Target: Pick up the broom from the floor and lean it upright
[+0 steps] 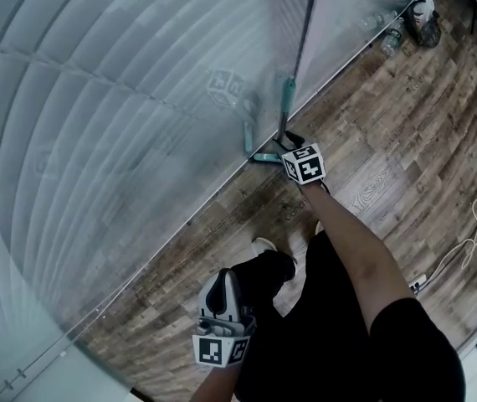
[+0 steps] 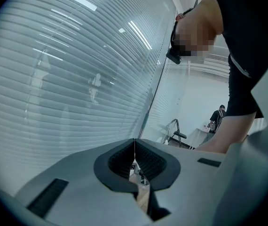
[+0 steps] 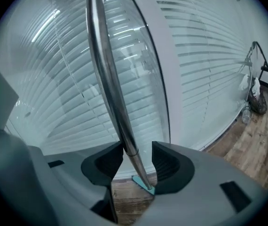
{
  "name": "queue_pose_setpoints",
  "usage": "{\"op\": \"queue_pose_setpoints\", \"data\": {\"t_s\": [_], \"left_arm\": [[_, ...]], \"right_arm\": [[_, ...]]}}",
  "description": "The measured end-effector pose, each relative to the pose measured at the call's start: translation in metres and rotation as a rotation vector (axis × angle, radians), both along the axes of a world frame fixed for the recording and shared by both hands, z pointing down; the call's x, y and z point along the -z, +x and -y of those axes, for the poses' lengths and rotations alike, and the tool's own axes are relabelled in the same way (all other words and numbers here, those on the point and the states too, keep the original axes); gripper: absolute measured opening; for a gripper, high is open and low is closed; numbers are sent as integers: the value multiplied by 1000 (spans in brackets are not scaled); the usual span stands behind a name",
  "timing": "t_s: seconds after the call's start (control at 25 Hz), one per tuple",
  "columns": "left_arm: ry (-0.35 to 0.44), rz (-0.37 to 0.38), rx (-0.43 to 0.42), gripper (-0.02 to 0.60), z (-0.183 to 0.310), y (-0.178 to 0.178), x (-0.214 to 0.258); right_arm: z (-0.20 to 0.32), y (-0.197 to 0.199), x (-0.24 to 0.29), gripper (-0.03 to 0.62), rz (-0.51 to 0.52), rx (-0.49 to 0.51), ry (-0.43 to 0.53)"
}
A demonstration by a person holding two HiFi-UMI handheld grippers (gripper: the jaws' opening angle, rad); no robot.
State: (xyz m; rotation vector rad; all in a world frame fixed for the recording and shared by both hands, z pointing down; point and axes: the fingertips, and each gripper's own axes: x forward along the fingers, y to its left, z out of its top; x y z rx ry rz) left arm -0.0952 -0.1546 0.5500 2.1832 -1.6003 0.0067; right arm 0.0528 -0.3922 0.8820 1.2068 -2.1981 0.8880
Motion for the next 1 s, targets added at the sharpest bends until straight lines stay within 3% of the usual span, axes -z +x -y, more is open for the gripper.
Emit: {"op": "queue_pose_setpoints", "data": {"t_s": [0.2,0.6,0.84,1.0], "left_arm": [[-9,-5,-20,20,-2,6,2],[-13,-22,-26,20,6,12,24],[3,-14,-56,18,6,18,66],[35,-33,-81,18,2,26,112]], "right_arm": [[6,-7,19,176,-13,50,55],[-33,-12,33,176,-42,42,3],[-97,25,66,176,-110,54,-50],[-170,48,108,176,-108,72,-99]]}}
